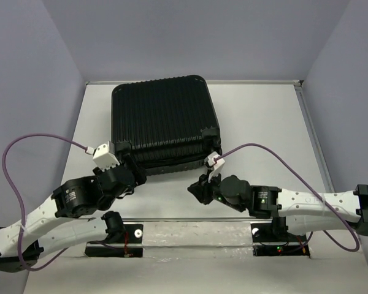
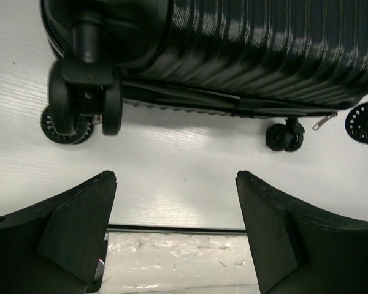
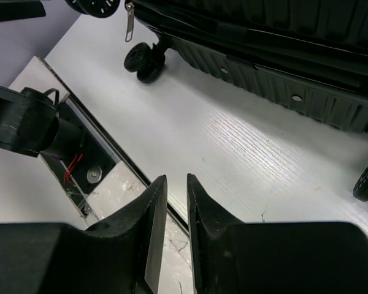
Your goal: Pack the luggage
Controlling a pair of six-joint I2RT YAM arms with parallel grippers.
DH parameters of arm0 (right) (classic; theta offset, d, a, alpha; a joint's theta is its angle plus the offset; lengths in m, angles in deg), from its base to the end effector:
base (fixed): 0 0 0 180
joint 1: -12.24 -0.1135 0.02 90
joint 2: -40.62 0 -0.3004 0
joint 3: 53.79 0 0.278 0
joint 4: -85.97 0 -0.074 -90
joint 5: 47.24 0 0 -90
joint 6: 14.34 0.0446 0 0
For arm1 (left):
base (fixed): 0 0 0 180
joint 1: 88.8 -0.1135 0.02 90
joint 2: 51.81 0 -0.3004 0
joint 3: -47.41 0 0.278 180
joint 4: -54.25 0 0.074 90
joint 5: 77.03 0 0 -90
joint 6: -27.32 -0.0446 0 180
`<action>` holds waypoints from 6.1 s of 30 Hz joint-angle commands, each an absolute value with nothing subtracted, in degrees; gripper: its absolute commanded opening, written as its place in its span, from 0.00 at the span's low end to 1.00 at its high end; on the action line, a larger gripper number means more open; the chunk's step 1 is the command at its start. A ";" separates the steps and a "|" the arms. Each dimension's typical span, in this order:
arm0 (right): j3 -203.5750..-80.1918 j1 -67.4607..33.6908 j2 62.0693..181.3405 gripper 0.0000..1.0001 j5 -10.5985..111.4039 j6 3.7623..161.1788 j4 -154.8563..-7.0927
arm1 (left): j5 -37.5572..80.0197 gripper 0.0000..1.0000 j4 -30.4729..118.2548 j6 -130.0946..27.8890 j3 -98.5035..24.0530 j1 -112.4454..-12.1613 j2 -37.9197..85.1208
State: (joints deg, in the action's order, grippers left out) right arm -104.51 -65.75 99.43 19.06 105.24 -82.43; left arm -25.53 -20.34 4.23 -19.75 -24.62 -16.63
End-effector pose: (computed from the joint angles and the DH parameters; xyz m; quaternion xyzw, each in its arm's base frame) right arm 0.0691 0.2386 0.2927 -0.2202 0.7783 0.3555 0.4684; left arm 0.0644 -0.0693 0.3601 -0.1530 0.8611 -0.2204 0.4319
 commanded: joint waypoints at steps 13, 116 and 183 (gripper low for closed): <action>-100.35 -63.08 92.75 0.30 20.52 103.61 -83.77 | -22.91 0.97 -13.95 -27.43 -22.37 -53.19 -1.88; -75.57 -43.30 94.85 0.68 28.18 110.29 -110.84 | 7.26 0.95 64.81 -5.29 -12.60 -31.41 23.87; -79.87 -41.91 81.14 0.50 25.10 97.99 -107.31 | 5.50 0.35 71.49 -6.43 -8.30 -31.23 24.48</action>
